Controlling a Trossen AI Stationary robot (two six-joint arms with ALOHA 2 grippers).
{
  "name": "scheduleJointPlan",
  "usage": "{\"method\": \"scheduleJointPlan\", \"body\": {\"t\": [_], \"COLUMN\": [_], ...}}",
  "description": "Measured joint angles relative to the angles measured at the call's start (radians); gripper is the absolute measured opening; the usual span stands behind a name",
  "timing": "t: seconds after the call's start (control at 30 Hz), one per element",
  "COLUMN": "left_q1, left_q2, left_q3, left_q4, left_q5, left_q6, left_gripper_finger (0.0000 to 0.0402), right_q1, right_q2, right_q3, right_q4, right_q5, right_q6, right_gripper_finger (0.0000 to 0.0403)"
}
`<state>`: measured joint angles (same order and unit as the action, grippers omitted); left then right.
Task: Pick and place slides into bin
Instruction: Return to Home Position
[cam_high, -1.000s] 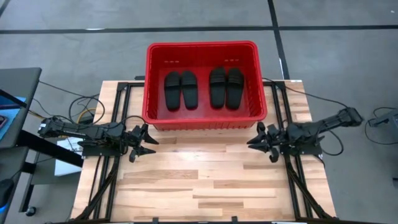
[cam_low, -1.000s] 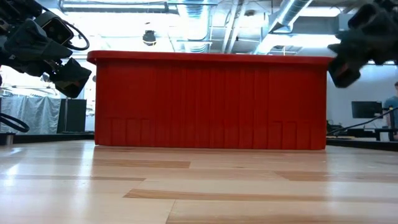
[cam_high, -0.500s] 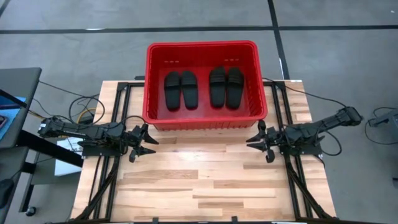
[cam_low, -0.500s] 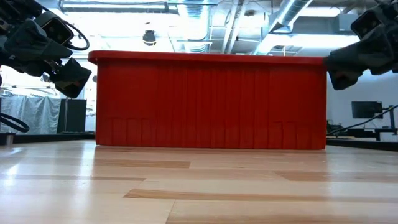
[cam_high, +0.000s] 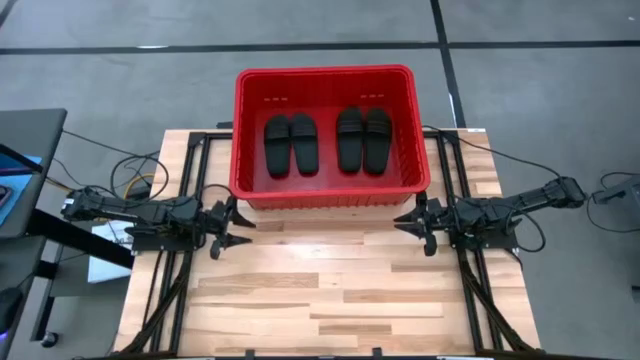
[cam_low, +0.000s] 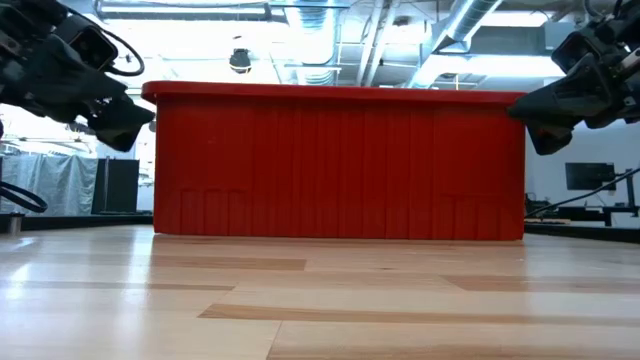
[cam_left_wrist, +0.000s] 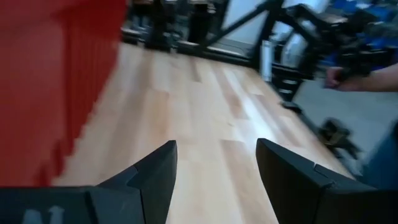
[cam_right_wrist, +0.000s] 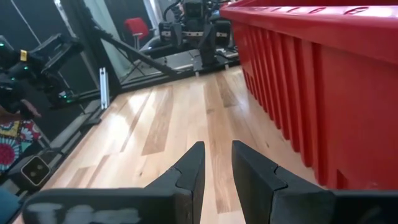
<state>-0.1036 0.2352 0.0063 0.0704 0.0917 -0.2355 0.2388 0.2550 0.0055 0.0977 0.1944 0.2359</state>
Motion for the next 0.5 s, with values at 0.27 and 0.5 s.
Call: {"method": "scheduleJointPlan", "body": {"t": [0.27,0.5], "left_q1": [0.0,0.0], "left_q2": [0.0,0.0], "left_q3": [0.0,0.0], "left_q4": [-0.02,-0.02], "left_q5": [-0.189,-0.194], "left_q6": [0.04,0.045], "left_gripper_finger": [0.021,0.021], "right_q1": [-0.006,-0.006], "right_q2": [0.0,0.0], "right_q3": [0.0,0.0], "right_q4": [0.0,0.0], "right_q5": [-0.008,-0.009], "right_q6": [0.0,0.0], "right_gripper_finger": [0.0071,0.0071]}}
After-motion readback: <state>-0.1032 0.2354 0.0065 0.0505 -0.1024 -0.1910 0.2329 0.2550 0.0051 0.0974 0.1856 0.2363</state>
